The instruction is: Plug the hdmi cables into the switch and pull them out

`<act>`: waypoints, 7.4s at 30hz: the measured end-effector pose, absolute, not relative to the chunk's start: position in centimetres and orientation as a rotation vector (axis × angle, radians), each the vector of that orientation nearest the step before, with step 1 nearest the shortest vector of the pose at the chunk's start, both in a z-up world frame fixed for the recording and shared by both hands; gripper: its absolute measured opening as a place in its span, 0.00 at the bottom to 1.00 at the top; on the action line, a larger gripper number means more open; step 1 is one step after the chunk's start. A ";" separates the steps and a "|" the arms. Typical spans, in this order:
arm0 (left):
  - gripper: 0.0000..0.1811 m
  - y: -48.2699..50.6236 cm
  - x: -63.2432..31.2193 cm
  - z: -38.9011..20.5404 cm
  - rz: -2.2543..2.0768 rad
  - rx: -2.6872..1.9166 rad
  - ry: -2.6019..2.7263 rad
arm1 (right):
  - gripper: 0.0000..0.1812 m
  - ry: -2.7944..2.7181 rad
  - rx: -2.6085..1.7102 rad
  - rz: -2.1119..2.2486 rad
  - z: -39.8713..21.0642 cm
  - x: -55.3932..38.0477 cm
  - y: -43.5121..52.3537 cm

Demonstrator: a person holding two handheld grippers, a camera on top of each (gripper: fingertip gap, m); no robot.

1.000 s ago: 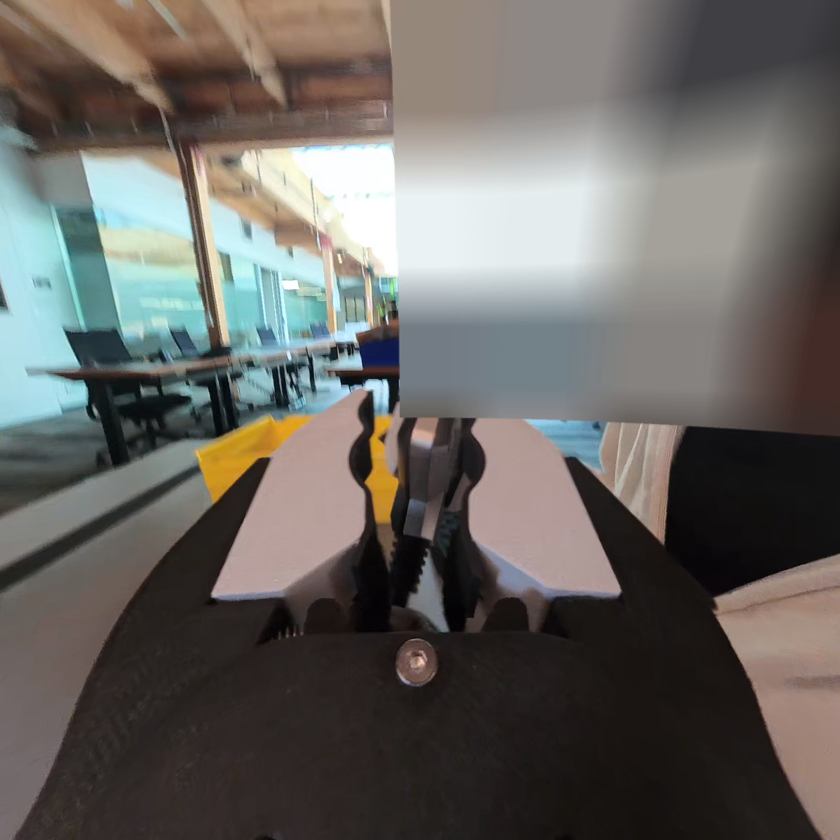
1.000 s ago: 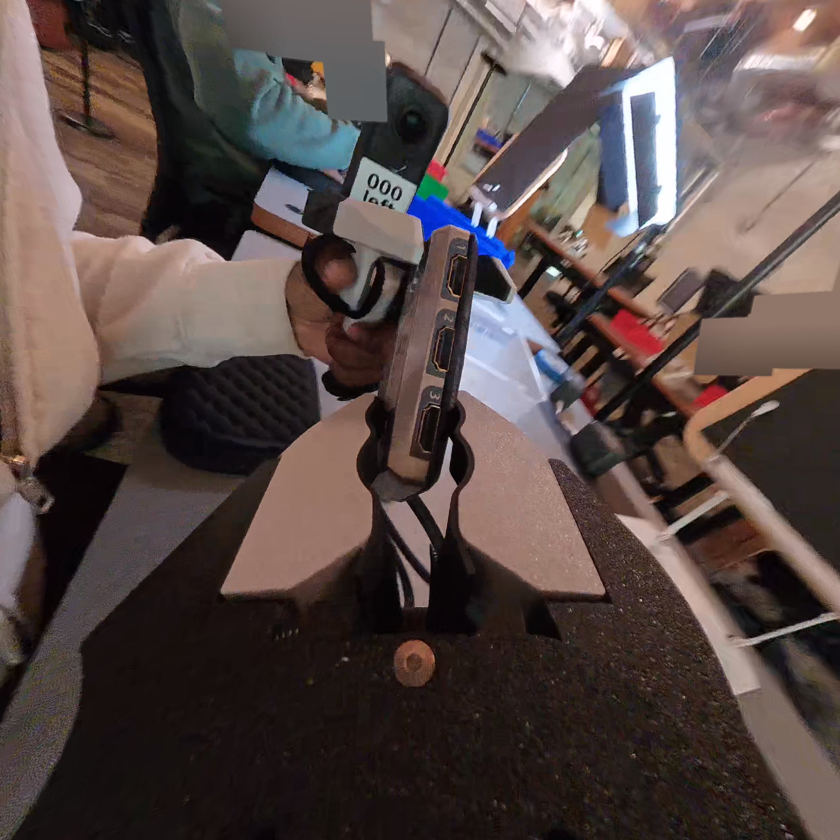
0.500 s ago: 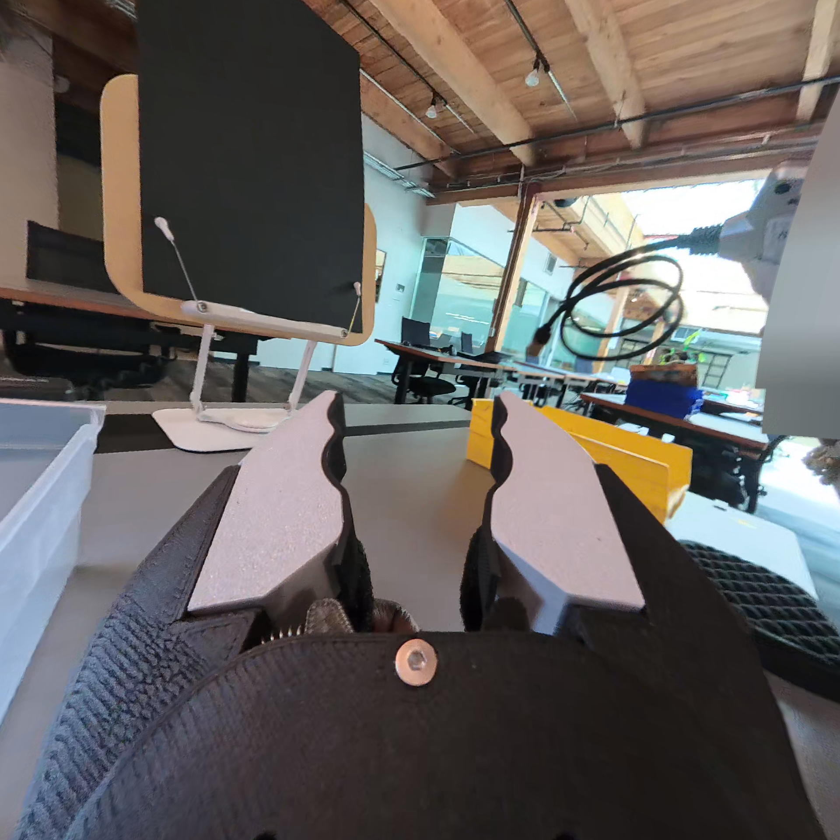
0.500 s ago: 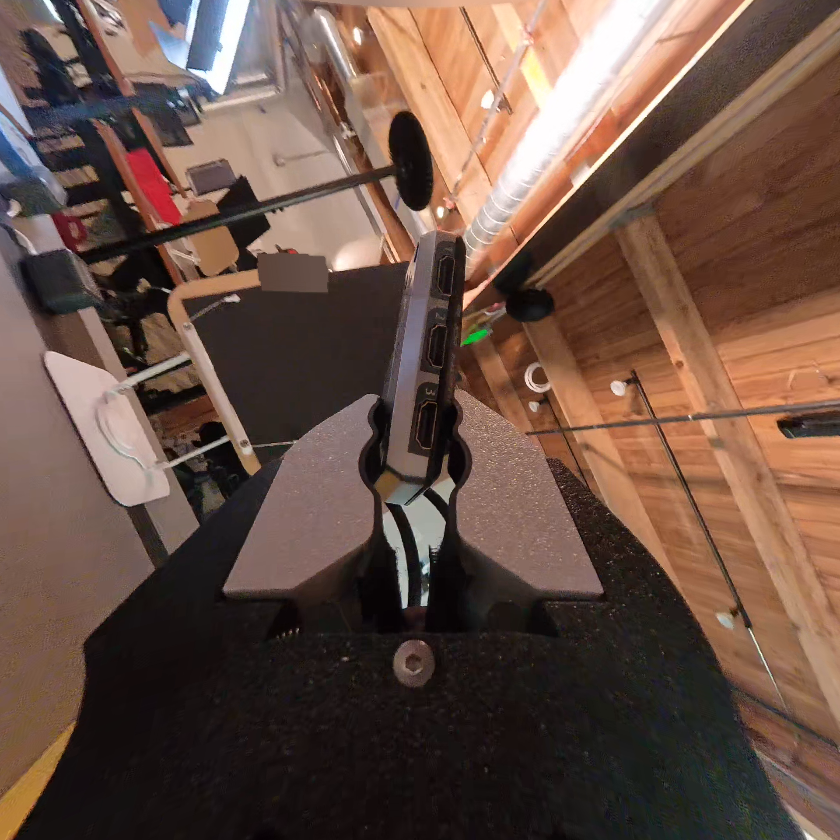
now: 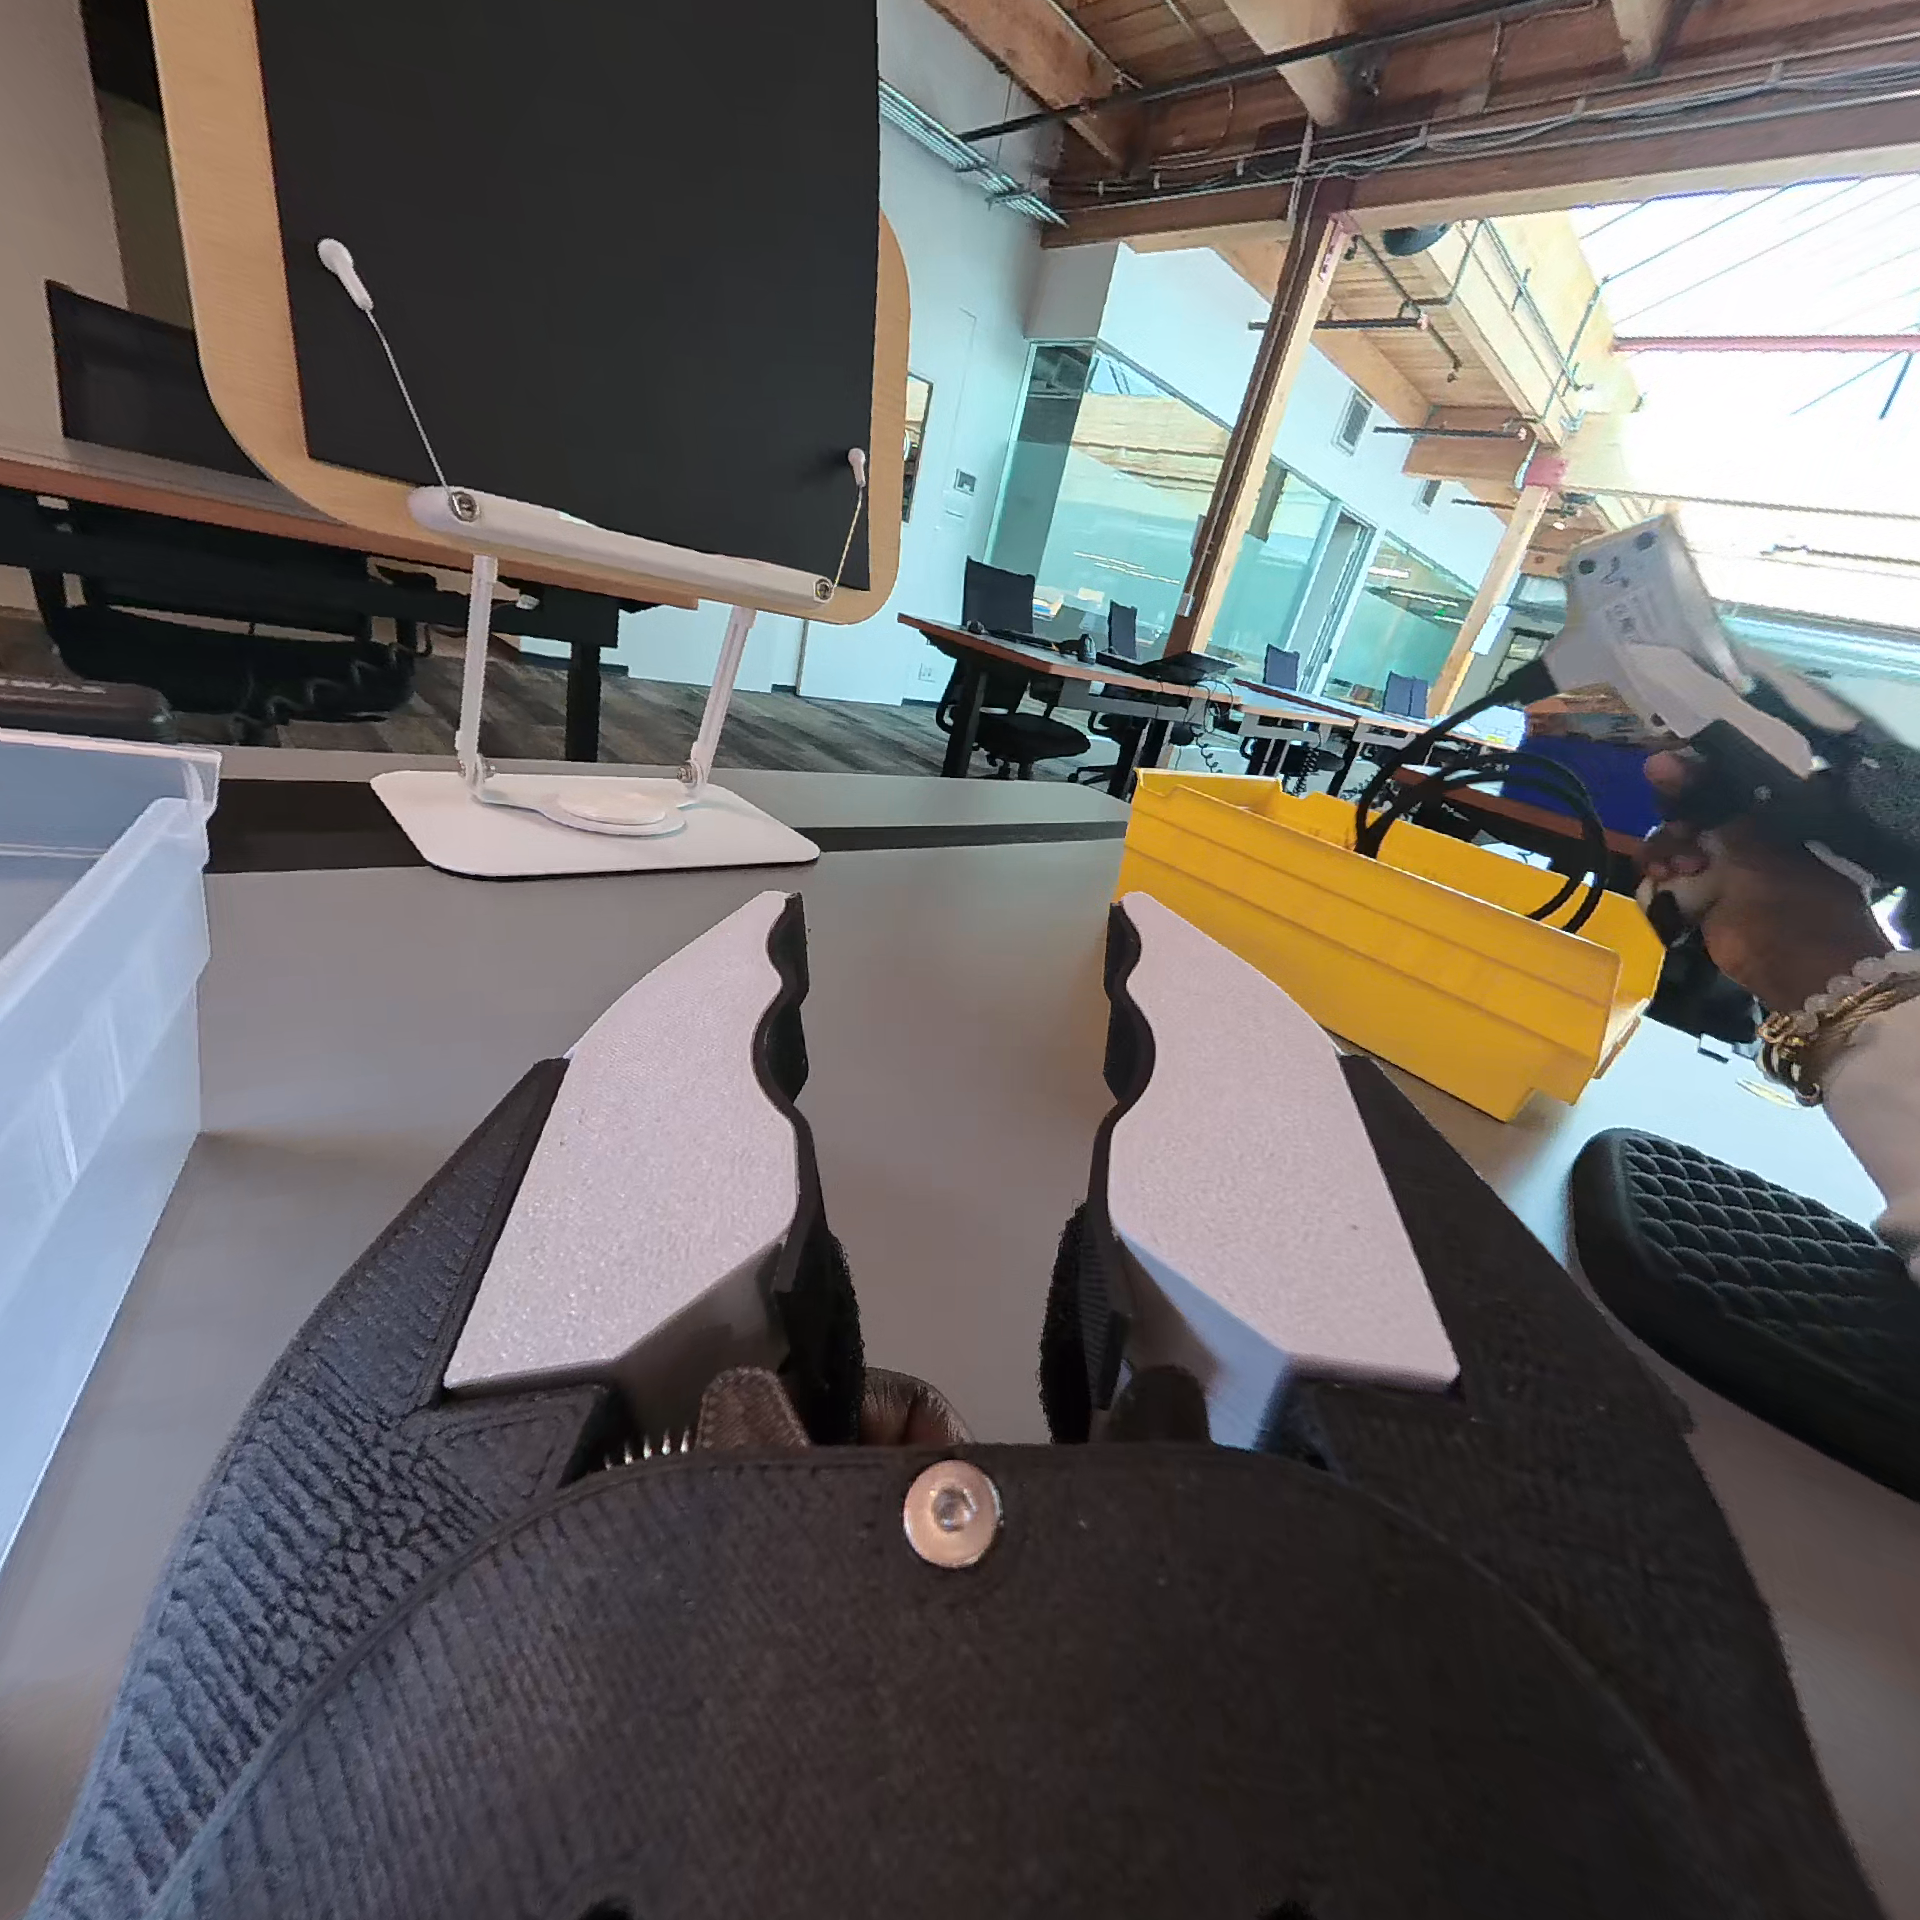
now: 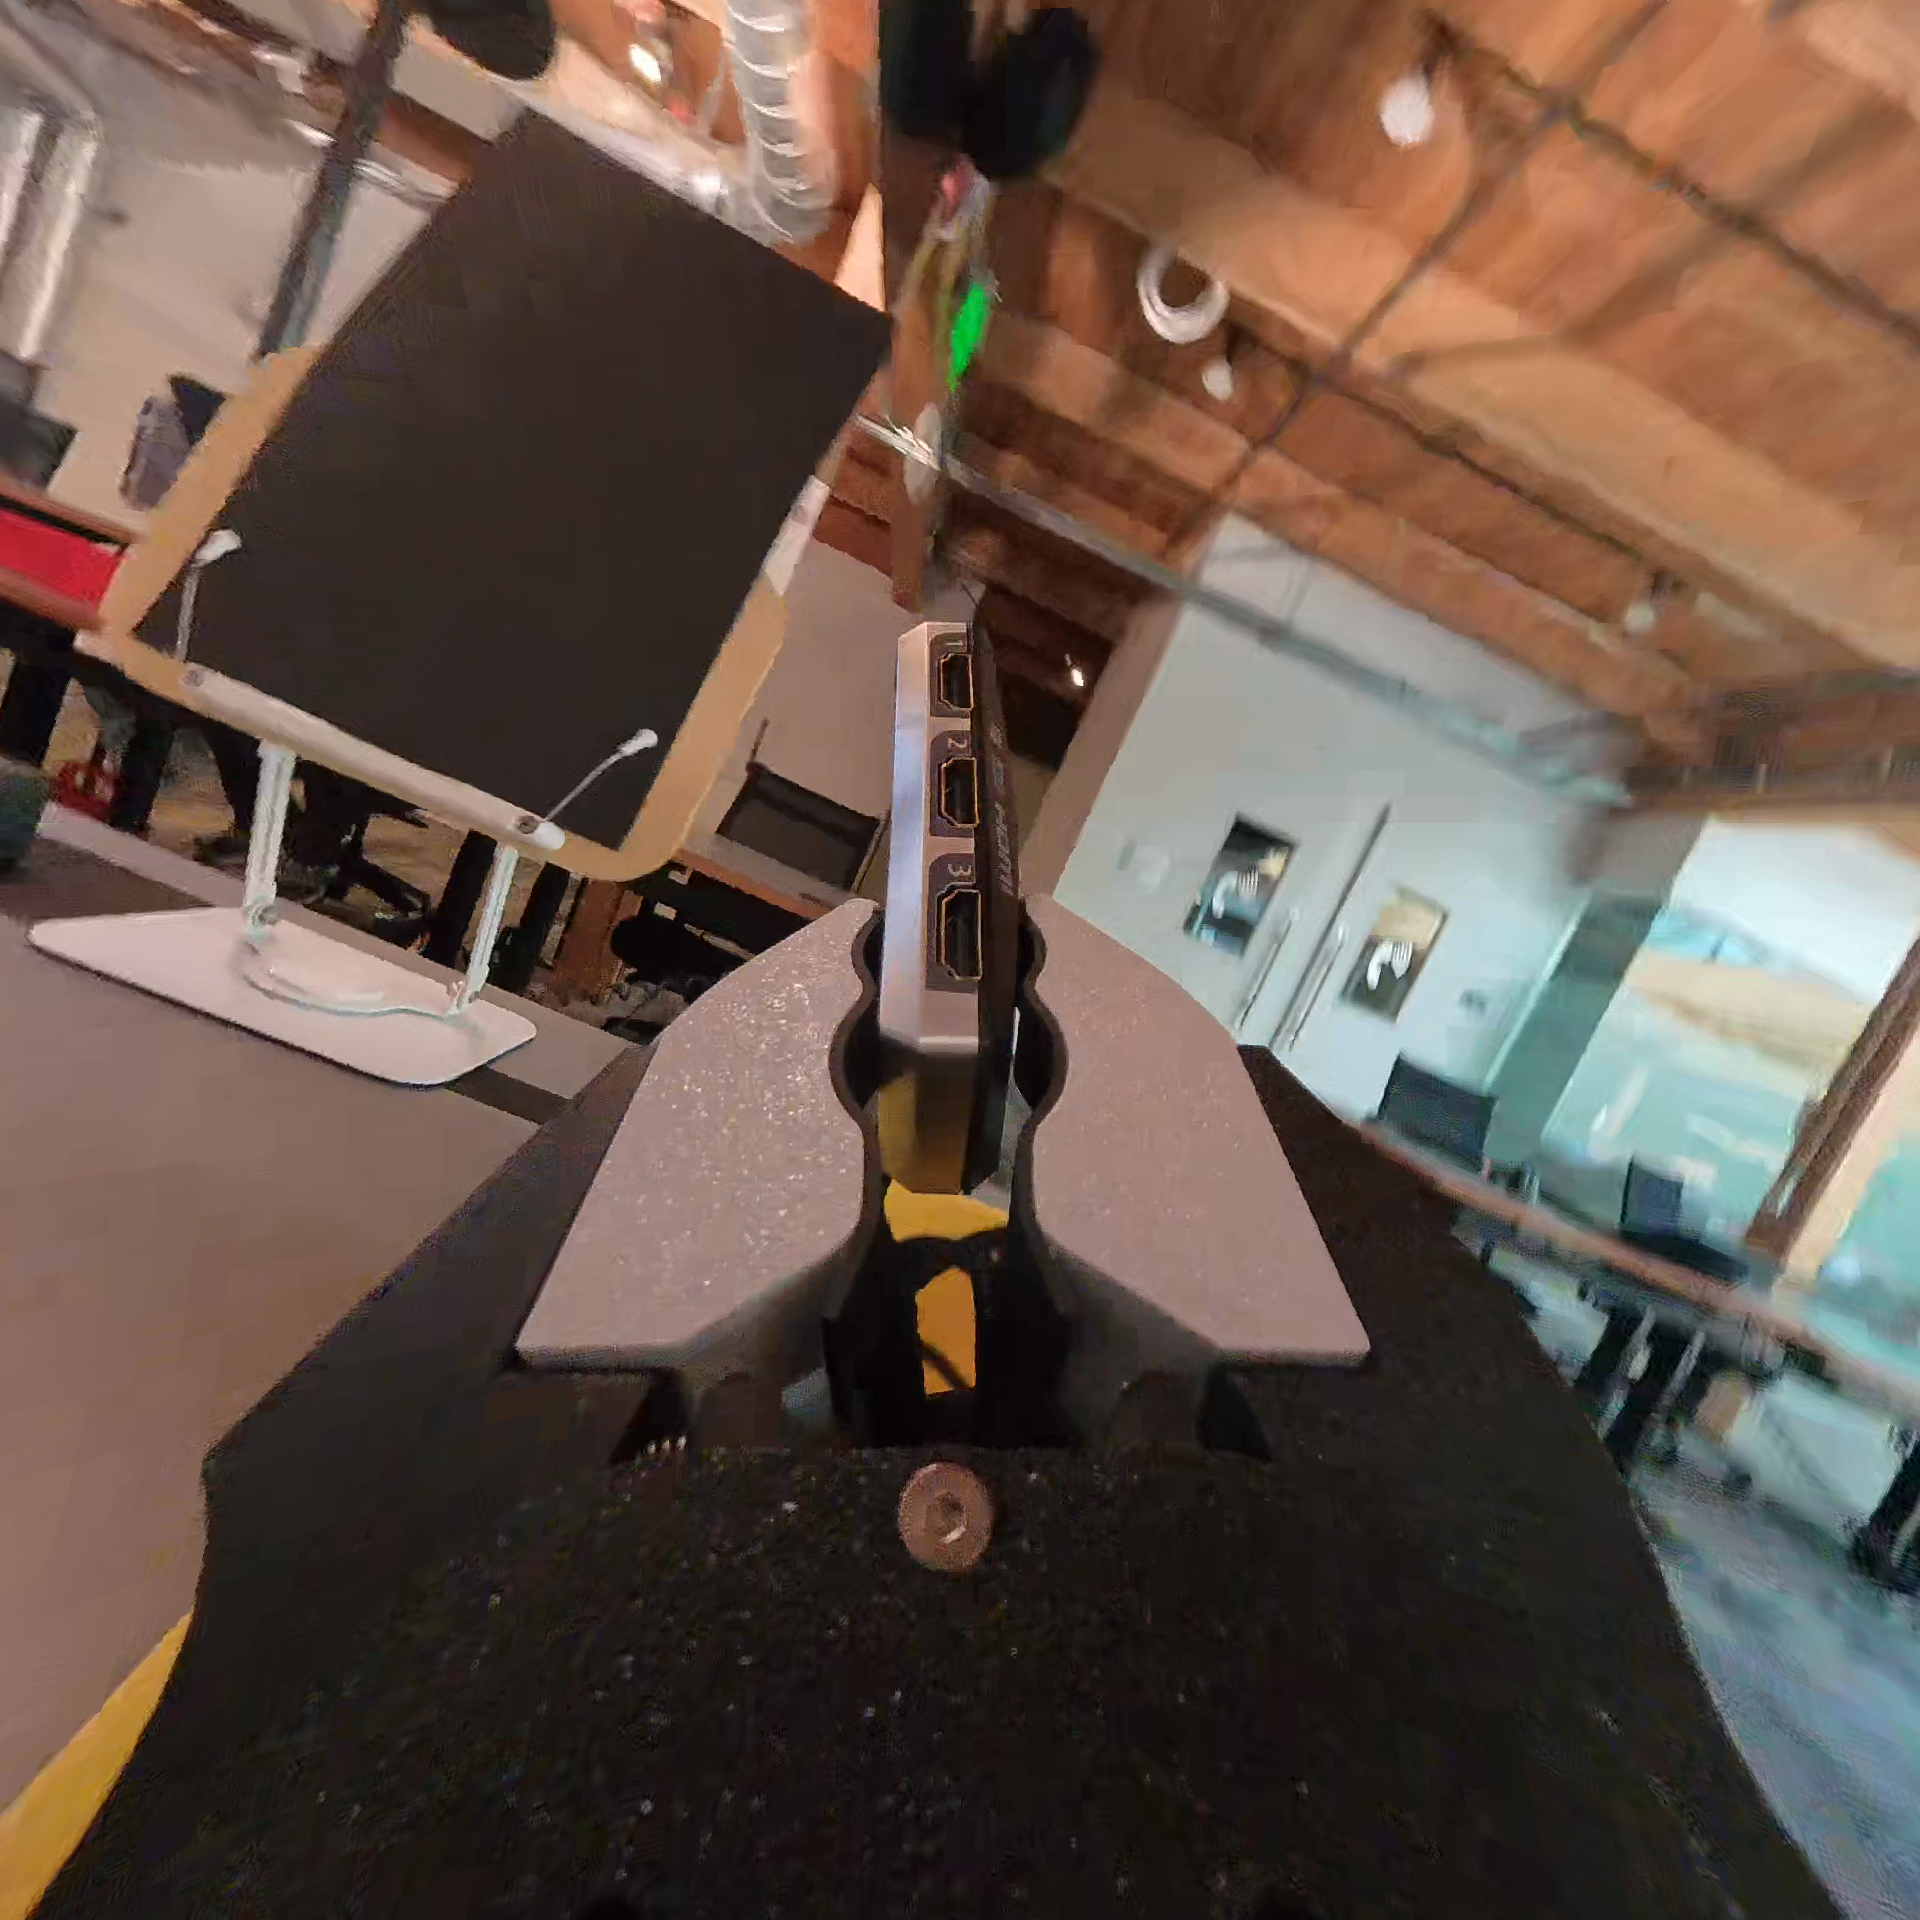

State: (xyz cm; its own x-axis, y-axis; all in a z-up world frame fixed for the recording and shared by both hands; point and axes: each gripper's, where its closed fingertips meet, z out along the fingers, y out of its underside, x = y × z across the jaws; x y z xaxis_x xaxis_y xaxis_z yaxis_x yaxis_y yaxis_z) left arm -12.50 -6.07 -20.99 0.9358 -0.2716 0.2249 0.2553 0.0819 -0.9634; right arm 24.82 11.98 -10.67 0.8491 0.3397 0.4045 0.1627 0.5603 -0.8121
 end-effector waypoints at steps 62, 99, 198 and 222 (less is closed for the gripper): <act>0.36 -8.7 -8.2 -16.5 0.168 -1.349 0.155 | 0.51 -1.228 -1.519 0.709 -25.6 1.5 -3.1; 0.14 -0.7 0.7 -23.0 -0.117 -1.616 0.099 | 0.04 -0.650 -1.623 0.109 -23.8 17.2 7.2; 0.15 3.9 9.9 -23.4 0.049 -1.742 0.419 | 0.05 -0.553 -1.720 -0.046 -25.3 28.4 8.3; 0.63 -12.9 -19.0 -17.2 0.583 -1.499 -0.263 | 0.43 -0.697 -1.495 0.314 -19.6 19.4 5.4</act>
